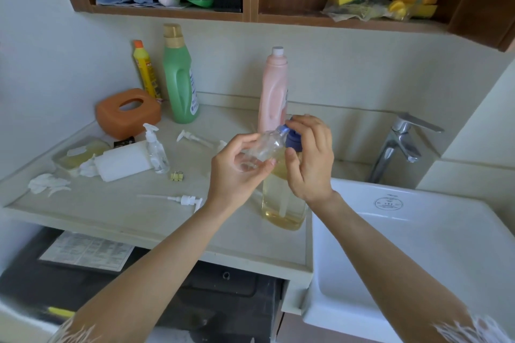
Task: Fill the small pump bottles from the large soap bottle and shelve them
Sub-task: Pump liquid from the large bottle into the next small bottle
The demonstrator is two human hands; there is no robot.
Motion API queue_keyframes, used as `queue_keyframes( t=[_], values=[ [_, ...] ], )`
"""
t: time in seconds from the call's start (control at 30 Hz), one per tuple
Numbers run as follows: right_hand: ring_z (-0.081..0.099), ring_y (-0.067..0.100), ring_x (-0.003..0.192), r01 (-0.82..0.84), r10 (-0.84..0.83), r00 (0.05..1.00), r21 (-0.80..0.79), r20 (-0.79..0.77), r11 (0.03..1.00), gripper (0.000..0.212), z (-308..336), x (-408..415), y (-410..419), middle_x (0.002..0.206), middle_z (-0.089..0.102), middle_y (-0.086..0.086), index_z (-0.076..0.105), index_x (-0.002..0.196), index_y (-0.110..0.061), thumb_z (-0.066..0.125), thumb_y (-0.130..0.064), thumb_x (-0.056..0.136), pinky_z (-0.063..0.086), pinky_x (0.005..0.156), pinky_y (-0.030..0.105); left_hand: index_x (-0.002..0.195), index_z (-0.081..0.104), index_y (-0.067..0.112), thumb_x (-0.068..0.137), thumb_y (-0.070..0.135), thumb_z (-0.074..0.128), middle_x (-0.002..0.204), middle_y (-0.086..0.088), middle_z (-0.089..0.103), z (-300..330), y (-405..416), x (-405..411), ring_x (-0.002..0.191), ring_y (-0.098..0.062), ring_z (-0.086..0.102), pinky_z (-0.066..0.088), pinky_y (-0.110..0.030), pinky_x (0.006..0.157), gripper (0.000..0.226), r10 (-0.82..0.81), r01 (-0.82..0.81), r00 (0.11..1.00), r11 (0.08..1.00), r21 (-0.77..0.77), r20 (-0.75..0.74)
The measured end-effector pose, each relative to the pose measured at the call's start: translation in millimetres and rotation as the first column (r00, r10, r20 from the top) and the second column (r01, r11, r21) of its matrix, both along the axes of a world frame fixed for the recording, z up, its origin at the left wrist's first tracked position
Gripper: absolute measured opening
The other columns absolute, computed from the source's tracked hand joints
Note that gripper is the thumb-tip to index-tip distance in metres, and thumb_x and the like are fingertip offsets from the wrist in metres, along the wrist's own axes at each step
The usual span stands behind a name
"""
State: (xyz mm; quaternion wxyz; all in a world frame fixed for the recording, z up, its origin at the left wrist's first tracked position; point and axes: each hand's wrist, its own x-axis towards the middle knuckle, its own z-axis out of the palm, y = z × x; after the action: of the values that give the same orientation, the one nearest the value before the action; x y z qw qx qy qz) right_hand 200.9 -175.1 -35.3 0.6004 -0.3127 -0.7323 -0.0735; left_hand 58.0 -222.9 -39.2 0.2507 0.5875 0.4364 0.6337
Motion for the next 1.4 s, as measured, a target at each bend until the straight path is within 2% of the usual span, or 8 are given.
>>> queue_keyframes(
  t=[0.17,0.47,0.63,0.7,0.83,1.1,1.3,1.4],
  values=[
    [0.054,0.033,0.091,0.039,-0.042,0.999,-0.104,-0.027,0.994,0.034,2.9,-0.3,-1.9,0.1,0.064,0.009,0.066,0.095,0.0,0.037,-0.013,0.083,0.03,0.09,0.017,0.107,0.061,0.027,0.072,0.012,0.083,0.104,-0.002,0.069,0.3,-2.7,-1.3,0.083,-0.011,0.069,0.055,-0.022,0.075,0.044,-0.02,0.02,1.0,0.998,-0.055,-0.004],
    [0.052,0.022,0.096,-0.033,0.032,0.999,-0.168,-0.008,0.985,0.037,36.0,9.0,-13.1,0.103,0.063,0.008,0.069,0.098,-0.003,0.035,-0.014,0.087,0.033,0.089,0.017,0.106,0.063,0.031,0.069,0.007,0.076,0.091,0.024,0.067,23.0,-7.6,-4.9,0.074,-0.008,0.066,0.05,-0.017,0.071,0.046,-0.039,0.034,0.996,0.997,-0.062,-0.077],
    [0.056,0.029,0.105,-0.031,0.037,0.999,-0.175,0.03,0.984,0.035,34.3,13.4,-15.8,0.112,0.062,0.012,0.068,0.105,-0.001,0.039,-0.015,0.091,0.036,0.094,0.016,0.123,0.062,0.01,0.076,0.002,0.079,0.109,-0.002,0.071,19.9,-8.9,-5.4,0.078,-0.01,0.068,0.052,-0.018,0.074,0.05,-0.062,0.061,0.997,0.998,-0.022,-0.037],
    [0.053,0.031,0.11,-0.028,0.035,0.999,-0.158,0.041,0.987,0.037,28.4,10.6,-15.2,0.117,0.06,0.015,0.064,0.111,0.002,0.039,-0.017,0.091,0.032,0.097,0.013,0.125,0.06,0.011,0.077,0.003,0.077,0.112,0.0,0.07,19.3,-9.7,-4.0,0.078,-0.002,0.067,0.05,-0.012,0.074,0.052,-0.058,0.059,0.998,0.998,0.007,-0.029],
    [0.046,0.031,0.12,-0.003,0.006,0.999,-0.078,0.035,0.997,0.041,12.6,0.8,-10.3,0.121,0.054,0.02,0.059,0.116,0.007,0.04,-0.018,0.088,0.031,0.107,0.032,0.126,0.057,0.014,0.078,0.002,0.076,0.109,0.001,0.069,14.5,-7.9,-1.0,0.082,-0.001,0.068,0.049,-0.012,0.075,0.053,-0.048,0.048,0.999,0.998,0.035,-0.008],
    [0.052,0.021,0.098,0.072,-0.074,0.996,-0.031,-0.044,0.997,0.031,2.2,-4.6,-1.7,0.097,0.065,0.009,0.066,0.095,-0.003,0.039,-0.013,0.085,0.03,0.092,0.018,0.113,0.059,0.033,0.074,0.005,0.081,0.105,0.014,0.068,5.5,-2.3,-9.7,0.082,-0.001,0.068,0.051,-0.015,0.077,0.053,-0.039,0.038,0.998,0.999,-0.024,-0.042],
    [0.053,0.031,0.089,0.085,-0.086,0.996,-0.115,-0.002,0.99,0.033,13.4,-6.7,-14.3,0.099,0.064,0.01,0.065,0.095,-0.001,0.038,-0.012,0.08,0.026,0.09,0.012,0.116,0.064,0.023,0.074,0.004,0.08,0.101,0.019,0.069,10.8,-2.3,-12.7,0.077,-0.003,0.067,0.051,-0.015,0.072,0.049,-0.076,0.074,0.997,0.995,-0.073,-0.026],
    [0.052,0.027,0.088,0.054,-0.053,0.999,-0.149,0.012,0.987,0.032,30.0,0.0,-16.3,0.099,0.063,0.007,0.066,0.096,-0.004,0.038,-0.015,0.084,0.028,0.088,0.012,0.12,0.065,0.014,0.074,0.001,0.079,0.103,0.008,0.07,14.9,-1.5,-10.6,0.078,-0.007,0.066,0.052,-0.018,0.072,0.049,-0.072,0.071,0.997,0.994,-0.078,-0.014]
  ],
)
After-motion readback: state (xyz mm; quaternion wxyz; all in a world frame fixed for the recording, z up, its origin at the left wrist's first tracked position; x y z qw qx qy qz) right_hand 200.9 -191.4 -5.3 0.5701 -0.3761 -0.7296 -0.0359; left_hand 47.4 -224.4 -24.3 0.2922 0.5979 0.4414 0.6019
